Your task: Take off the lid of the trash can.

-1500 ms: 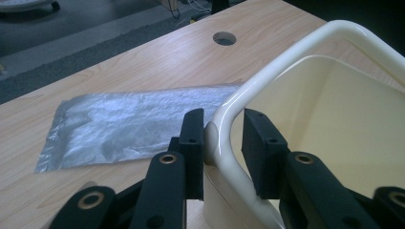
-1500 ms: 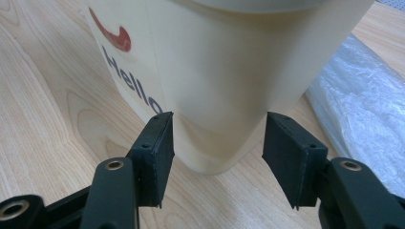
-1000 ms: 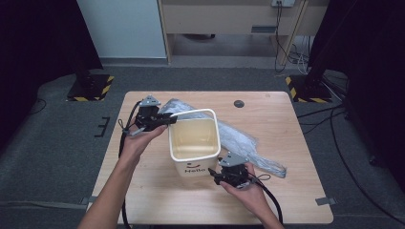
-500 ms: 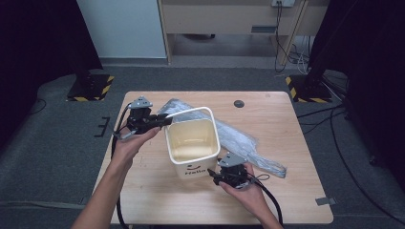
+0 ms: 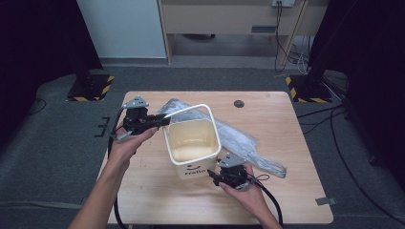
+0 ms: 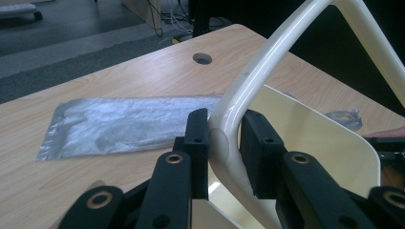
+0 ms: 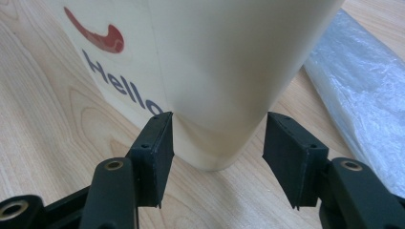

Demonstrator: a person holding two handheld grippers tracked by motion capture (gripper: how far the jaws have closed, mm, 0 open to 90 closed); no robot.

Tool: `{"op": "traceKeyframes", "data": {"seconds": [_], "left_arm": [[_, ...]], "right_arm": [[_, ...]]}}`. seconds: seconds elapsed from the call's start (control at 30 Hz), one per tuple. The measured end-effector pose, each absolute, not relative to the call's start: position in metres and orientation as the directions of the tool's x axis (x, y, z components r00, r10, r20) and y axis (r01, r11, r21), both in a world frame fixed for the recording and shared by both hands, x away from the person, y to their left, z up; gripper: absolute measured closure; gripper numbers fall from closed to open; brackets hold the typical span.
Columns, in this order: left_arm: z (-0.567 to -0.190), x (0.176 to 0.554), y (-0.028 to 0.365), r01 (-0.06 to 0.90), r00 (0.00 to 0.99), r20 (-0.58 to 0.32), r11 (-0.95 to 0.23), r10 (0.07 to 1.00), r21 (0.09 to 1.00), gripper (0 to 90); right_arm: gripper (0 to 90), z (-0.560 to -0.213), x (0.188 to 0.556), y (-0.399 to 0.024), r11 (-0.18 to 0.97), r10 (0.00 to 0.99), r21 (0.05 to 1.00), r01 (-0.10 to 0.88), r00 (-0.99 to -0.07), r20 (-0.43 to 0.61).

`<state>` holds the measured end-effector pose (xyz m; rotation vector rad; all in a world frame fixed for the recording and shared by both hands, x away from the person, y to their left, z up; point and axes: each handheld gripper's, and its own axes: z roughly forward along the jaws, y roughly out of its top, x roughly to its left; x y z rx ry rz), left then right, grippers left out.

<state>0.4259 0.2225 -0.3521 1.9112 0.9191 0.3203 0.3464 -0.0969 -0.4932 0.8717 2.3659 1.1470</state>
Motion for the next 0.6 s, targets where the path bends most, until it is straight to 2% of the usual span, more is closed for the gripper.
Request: {"op": "traceKeyframes", "data": {"seconds": [0.6], "left_arm": [[-0.355, 0.415, 0.260, 0.493, 0.569, -0.190, -0.147, 0.800, 0.857, 73.1]], "right_arm": [[44.6, -0.496, 0.340, -0.080, 0.493, 0.644, 0.789, 0.366, -0.764, -0.048]]}}
